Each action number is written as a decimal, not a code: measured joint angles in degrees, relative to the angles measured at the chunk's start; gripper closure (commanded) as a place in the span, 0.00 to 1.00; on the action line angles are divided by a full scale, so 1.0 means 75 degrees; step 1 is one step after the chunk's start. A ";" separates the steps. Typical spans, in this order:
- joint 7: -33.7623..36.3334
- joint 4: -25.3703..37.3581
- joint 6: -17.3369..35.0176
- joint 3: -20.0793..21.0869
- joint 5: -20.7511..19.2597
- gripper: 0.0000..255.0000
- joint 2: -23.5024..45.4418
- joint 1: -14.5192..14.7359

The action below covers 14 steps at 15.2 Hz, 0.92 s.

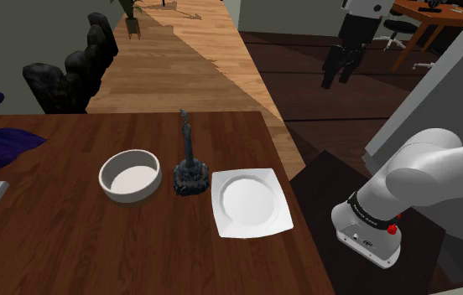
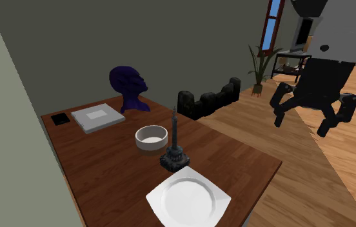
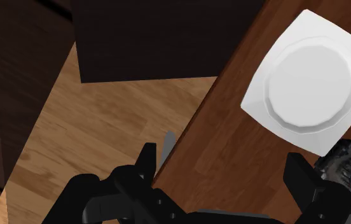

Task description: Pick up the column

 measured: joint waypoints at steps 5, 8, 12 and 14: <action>0.0515 0.0287 0.0256 0.0537 0.0280 0.00 0.0526 0.0198; 0.1031 0.0574 0.0533 0.1056 0.0498 0.00 0.1076 0.0364; 0.1728 0.1208 0.0739 0.1717 0.0669 0.00 0.1900 0.0538; 0.2076 0.1535 0.0817 0.2025 0.0697 0.00 0.2308 0.0606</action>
